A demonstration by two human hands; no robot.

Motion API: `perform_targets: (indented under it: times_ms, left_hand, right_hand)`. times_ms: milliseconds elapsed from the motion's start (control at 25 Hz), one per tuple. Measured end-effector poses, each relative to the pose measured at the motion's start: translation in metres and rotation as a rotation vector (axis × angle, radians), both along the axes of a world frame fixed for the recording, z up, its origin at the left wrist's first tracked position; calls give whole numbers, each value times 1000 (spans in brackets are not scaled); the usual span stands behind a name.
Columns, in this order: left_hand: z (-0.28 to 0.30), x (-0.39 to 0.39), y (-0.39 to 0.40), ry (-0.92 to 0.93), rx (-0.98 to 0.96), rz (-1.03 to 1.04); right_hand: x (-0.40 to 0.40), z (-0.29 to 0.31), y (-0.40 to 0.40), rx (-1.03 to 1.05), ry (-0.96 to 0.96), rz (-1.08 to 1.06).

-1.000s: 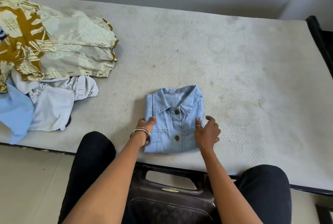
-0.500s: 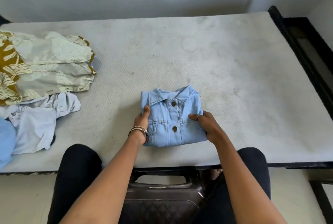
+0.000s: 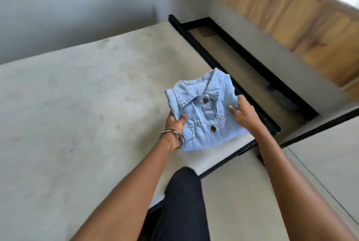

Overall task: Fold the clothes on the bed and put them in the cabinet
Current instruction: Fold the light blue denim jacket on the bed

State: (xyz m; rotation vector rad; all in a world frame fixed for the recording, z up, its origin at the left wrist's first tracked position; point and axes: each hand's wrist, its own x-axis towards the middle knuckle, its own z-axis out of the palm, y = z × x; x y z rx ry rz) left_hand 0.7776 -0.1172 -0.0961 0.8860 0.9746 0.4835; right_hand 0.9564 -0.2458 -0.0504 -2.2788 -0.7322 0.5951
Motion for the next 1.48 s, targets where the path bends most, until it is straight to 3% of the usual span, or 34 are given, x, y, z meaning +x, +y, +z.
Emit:
perform_targets:
  times_ms: [120, 280, 440, 600, 680, 760, 840, 920, 1040, 1120, 1240, 1480]
  left_hand:
    - [-18, 66, -13, -9, -67, 29]
    - [-51, 88, -15, 273, -108, -309]
    - [-80, 82, -10, 278, -12, -418]
    - [-70, 70, -14, 259, -70, -449]
    - [-59, 52, -8, 368, 120, -538]
    - [-49, 28, 7, 542, 563, -747]
    - [-34, -4, 22, 647, 871, -926]
    - [-20, -38, 34, 669, 946, -961]
    - [-2, -105, 52, 725, 1035, -859]
    - [7, -159, 67, 816, 1067, -813]
    - [19, -238, 88, 901, 1073, -698]
    - [44, -468, 128, 817, 821, 81]
  right_hand:
    - [57, -8, -3, -100, -188, -79]
    - [82, -40, -1, -434, -468, -95]
    - [32, -103, -5, -431, -400, 262]
    - [25, -131, 0, -708, -327, 293]
    - [20, -115, 13, -806, -336, 288]
    - [-1, -101, 18, -748, -470, 224]
    - [-33, -86, 22, -511, -483, 172]
    - [-67, -71, 31, -151, -242, 42]
    - [-129, -33, 67, 273, 237, -264]
    - [-181, -11, 96, 360, 382, -235]
    - [-255, 13, 135, 374, 426, -16]
    - [-446, 22, 225, 357, 374, 369]
